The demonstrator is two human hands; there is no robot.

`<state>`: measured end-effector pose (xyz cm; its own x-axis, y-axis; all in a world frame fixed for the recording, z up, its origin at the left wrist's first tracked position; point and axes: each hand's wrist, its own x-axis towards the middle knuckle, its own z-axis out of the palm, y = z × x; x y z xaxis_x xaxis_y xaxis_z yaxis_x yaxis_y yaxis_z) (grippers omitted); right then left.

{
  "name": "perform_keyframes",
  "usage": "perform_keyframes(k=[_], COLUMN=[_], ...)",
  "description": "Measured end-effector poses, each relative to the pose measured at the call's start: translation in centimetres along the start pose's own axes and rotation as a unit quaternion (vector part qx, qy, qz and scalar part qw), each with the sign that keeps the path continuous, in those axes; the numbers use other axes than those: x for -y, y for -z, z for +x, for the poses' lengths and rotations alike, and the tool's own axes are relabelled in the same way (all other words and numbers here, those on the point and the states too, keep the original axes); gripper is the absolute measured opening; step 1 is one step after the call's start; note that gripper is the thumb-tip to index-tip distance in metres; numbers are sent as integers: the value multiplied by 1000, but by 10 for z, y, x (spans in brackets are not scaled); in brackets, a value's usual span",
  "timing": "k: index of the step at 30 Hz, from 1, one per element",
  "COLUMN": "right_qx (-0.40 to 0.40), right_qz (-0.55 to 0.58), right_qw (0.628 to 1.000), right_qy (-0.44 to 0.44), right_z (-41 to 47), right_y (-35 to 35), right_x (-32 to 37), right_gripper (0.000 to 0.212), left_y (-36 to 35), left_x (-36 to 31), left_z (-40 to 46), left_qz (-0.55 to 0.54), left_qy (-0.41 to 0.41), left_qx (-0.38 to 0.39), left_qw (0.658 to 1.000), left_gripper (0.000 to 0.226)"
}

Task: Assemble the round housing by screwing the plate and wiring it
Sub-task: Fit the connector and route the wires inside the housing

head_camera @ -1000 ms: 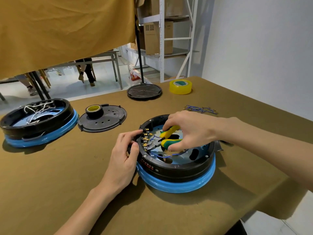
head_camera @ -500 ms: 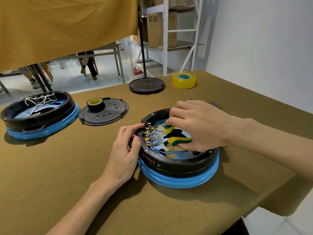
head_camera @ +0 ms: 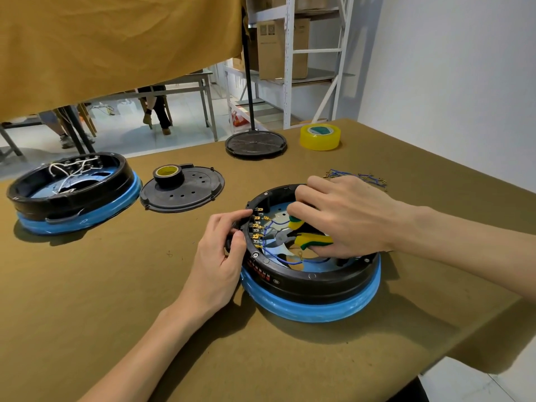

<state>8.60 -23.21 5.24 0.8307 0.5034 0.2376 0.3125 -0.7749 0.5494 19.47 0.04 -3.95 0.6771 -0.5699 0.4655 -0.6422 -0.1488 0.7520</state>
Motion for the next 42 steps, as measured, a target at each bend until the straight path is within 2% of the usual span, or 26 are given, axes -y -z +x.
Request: perform_keyframes(k=[3,19,29,33,37,42], right_qx=[-21,-26,-51,-41,-54,-42], right_qz=[4,-27,-55,-61,-34,-79], right_qw=[1000,997,994,995,995,994], right_qy=[7,71,73,70,74,70], right_z=[3,10,12,9,10,14], right_y=[1,-8,-11,-13,-15,-15], right_x=[-1,-10,2,7,7,12], right_gripper=[56,52,53,38,38,25], left_y=[0,0,-1,-3,-3,-4], left_x=[0,0,0,0,1,1], left_z=[0,0,0,1,0,0], left_qz=[0,-3,4,19,21,20], left_qy=[-3,-1,-4,-6,-4,-4], left_qx=[-2,-3,-7,-17,-24,-30], left_qw=[1000,1000,1000,1000,999,999], left_gripper=[56,57,55,56,56,54])
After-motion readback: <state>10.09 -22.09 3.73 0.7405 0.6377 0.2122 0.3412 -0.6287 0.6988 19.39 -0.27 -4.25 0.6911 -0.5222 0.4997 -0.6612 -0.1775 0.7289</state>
